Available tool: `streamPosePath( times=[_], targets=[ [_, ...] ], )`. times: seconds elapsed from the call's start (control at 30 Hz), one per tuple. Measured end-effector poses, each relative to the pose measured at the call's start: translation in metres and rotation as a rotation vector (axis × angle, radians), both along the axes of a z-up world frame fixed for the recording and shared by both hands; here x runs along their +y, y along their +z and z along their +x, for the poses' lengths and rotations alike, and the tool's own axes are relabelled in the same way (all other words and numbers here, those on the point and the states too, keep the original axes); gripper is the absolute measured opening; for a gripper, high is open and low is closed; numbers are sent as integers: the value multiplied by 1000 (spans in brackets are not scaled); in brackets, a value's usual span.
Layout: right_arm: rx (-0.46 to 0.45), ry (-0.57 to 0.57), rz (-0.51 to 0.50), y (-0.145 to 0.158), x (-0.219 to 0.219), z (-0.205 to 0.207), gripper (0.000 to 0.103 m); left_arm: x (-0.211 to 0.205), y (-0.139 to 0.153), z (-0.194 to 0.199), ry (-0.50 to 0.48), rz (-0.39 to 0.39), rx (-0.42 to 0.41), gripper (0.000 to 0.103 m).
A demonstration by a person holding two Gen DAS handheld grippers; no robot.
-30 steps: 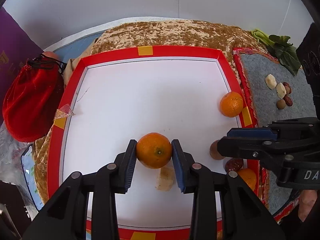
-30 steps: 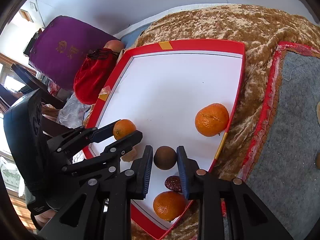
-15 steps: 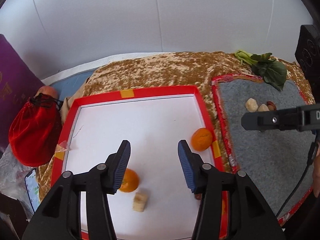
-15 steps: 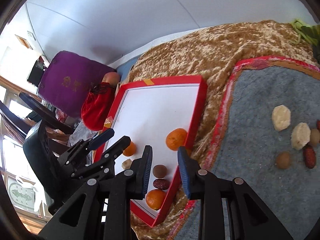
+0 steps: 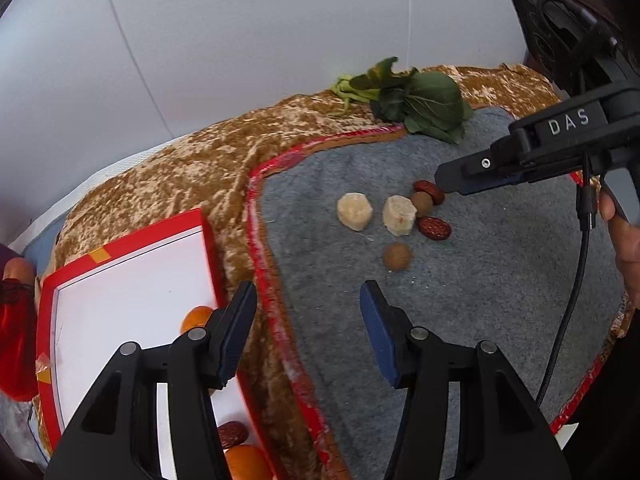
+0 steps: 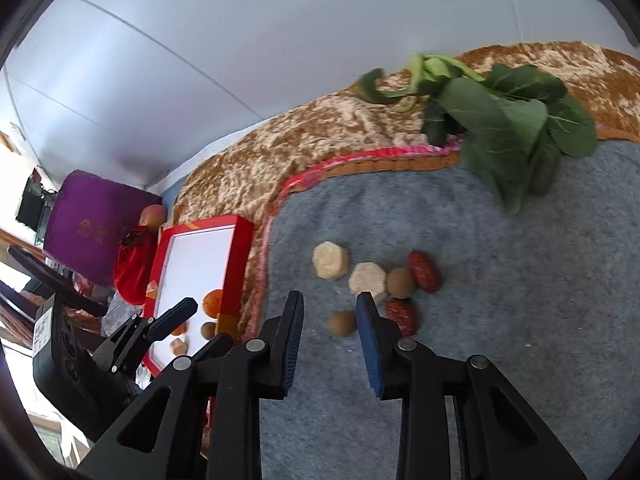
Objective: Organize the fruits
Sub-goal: 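Move both open tools back over the remaining items on the felt, then grasp a brown nut with the left tool while the right tool grasps a red date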
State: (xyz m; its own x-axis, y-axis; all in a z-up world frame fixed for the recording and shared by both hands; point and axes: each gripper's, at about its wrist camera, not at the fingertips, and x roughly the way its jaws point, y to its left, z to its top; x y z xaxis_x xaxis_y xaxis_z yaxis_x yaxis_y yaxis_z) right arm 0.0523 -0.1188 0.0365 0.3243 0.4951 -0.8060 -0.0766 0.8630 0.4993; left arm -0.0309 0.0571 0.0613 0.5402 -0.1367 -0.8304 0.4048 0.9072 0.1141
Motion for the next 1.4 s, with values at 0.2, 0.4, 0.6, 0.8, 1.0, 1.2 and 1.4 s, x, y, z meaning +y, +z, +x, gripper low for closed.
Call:
streamPosePath(
  times=[0.2,0.4,0.6,0.8,1.0,1.2,1.4],
  targets=[
    [84,0,-62,-18,-12,0,30,-36,-18,3,-90,25,36,53],
    [117,16,-99,-28,-5,3,30,-54,-30,5,-145,45,61,53],
    [129,27,-154,-39,8,9,30,-49,-33,10,-125,43,76,53],
    [122,29,-206,-50,19,17,26,-42,-34,16,-103,10,93,53],
    [126,1,-206,-46,9,11,20,-50,-38,20,-111,-11,110,52],
    [120,-49,-138,-36,-18,11,20,-56,-43,29,-98,-47,121,51],
    [121,-56,-120,-32,-20,13,20,-60,-50,35,-94,-53,129,34]
  ],
)
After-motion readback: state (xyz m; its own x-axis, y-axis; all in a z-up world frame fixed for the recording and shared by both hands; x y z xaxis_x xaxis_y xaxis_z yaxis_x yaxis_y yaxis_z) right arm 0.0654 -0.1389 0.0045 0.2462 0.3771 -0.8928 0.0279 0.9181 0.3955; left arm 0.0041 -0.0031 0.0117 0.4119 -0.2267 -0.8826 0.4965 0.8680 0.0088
